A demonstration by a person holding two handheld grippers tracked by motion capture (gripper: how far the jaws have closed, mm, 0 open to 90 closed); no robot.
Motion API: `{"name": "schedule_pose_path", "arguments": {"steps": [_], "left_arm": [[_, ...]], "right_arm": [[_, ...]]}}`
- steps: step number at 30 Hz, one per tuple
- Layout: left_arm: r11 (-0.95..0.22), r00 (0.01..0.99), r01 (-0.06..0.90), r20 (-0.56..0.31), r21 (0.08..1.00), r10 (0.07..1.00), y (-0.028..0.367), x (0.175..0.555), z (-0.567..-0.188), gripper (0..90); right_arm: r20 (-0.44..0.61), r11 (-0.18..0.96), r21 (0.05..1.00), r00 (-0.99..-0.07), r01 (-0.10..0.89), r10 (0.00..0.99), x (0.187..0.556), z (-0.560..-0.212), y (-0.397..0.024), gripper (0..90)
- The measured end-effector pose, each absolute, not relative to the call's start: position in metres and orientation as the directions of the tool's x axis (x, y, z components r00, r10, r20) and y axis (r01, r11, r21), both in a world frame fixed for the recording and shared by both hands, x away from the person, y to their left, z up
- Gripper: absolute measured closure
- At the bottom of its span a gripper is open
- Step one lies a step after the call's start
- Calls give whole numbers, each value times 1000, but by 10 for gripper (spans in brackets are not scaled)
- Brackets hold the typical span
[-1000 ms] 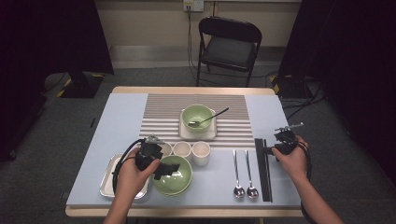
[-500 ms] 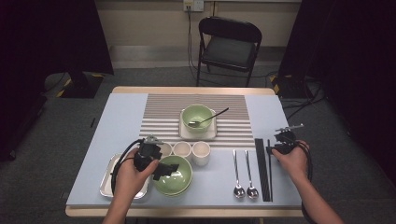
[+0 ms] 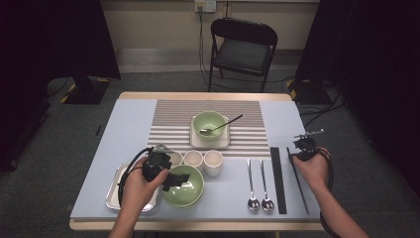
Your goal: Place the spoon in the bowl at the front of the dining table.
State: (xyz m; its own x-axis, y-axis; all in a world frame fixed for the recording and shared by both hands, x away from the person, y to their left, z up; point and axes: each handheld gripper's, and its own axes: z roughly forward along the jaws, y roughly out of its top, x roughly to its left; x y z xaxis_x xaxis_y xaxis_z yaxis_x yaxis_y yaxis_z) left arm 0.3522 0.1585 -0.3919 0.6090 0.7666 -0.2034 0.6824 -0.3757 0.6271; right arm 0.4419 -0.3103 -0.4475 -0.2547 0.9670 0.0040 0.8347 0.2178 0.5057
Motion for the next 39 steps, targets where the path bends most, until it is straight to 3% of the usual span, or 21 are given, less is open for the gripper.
{"name": "schedule_pose_path", "arguments": {"steps": [18, 39], "left_arm": [[-374, 613, 687, -221, 623, 758, 153, 357, -395, 186], [-368, 612, 687, -226, 627, 758, 148, 359, -386, 171]], "right_arm": [[232, 61, 490, -197, 870, 953, 450, -438, -329, 866], [301, 38, 514, -222, 857, 927, 464, -377, -322, 867]]}}
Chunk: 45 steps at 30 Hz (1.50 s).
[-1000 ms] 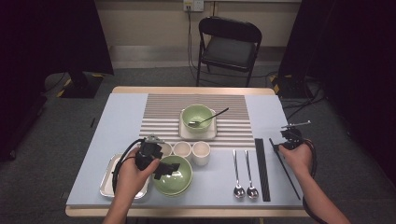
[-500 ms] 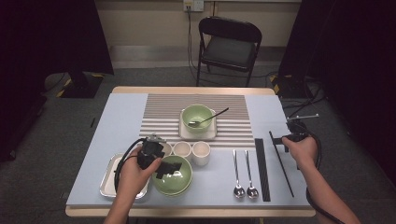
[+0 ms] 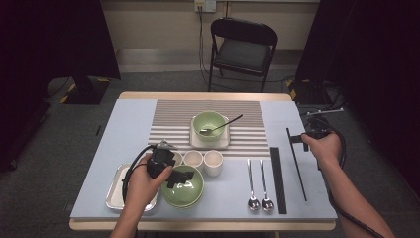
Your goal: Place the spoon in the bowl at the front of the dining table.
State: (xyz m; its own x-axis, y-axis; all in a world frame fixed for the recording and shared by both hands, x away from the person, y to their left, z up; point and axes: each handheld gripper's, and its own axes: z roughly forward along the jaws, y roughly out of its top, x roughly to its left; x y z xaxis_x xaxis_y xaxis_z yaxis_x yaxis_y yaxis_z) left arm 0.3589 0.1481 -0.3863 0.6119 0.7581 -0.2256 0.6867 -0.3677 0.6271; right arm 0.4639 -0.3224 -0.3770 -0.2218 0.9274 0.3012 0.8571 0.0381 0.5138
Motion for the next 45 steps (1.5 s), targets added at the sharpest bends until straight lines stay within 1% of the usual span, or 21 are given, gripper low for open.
{"name": "schedule_pose_path", "arguments": {"steps": [17, 22, 27, 35, 45], "left_arm": [[-385, 628, 683, -230, 621, 743, 130, 367, -383, 171], [-389, 634, 678, -228, 624, 739, 125, 369, -380, 171], [-389, 635, 677, -229, 625, 738, 114, 370, -378, 171], [-400, 661, 667, -249, 629, 708, 91, 372, -372, 174], [-412, 679, 656, -255, 632, 689, 68, 373, -371, 174]], "right_arm": [[373, 15, 534, -252, 845, 893, 472, -358, -307, 867], [376, 21, 541, -265, 841, 888, 473, -355, -300, 866], [396, 14, 540, -269, 842, 878, 473, -354, -293, 866], [415, 19, 542, -287, 840, 864, 475, -353, -281, 866], [431, 12, 542, -290, 840, 855, 476, -354, -279, 866]]}}
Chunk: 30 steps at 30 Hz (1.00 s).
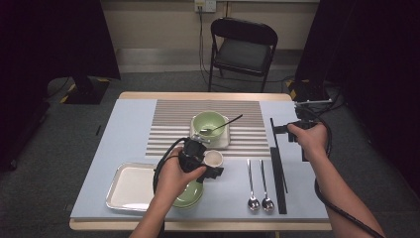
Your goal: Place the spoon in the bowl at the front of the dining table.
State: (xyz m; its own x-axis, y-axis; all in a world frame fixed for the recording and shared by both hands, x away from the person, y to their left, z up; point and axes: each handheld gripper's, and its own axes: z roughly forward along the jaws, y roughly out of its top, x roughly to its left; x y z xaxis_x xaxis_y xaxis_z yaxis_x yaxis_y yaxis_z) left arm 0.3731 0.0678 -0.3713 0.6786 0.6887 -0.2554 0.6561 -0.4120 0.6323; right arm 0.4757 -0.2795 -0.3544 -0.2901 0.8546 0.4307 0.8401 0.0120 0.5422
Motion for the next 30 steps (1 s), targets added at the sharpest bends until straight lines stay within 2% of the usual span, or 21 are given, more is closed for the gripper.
{"name": "schedule_pose_path", "arguments": {"steps": [14, 30], "left_arm": [[-430, 694, 653, -265, 624, 669, 42, 374, -374, 174], [-428, 704, 647, -278, 631, 654, 33, 374, -375, 174]], "right_arm": [[438, 17, 544, -302, 839, 847, 474, -352, -268, 866], [432, 31, 549, -315, 835, 845, 471, -351, -264, 865]]}}
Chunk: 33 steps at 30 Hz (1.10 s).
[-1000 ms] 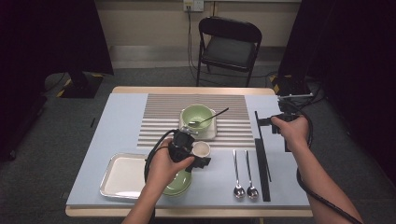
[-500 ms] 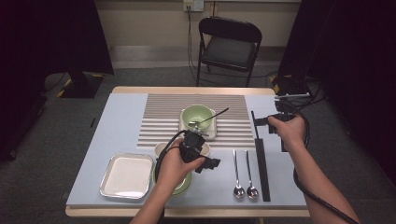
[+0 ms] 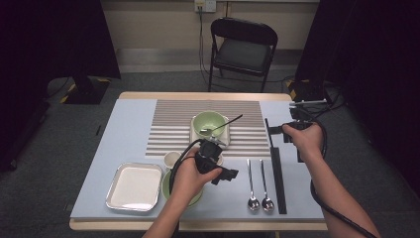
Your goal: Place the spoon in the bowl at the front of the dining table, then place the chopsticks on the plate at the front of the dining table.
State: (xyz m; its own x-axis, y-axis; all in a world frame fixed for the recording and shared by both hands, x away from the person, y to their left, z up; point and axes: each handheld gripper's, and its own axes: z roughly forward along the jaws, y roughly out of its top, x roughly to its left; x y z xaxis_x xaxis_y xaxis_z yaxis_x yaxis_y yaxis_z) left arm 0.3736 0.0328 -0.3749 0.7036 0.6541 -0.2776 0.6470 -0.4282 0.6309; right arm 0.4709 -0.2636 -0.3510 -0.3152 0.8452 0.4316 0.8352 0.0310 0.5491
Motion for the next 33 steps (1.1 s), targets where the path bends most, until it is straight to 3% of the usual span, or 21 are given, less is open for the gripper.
{"name": "schedule_pose_path", "arguments": {"steps": [33], "left_arm": [[-413, 698, 662, -314, 625, 643, 4, 379, -379, 174]], "right_arm": [[468, 13, 557, -327, 831, 821, 469, -348, -253, 866]]}}
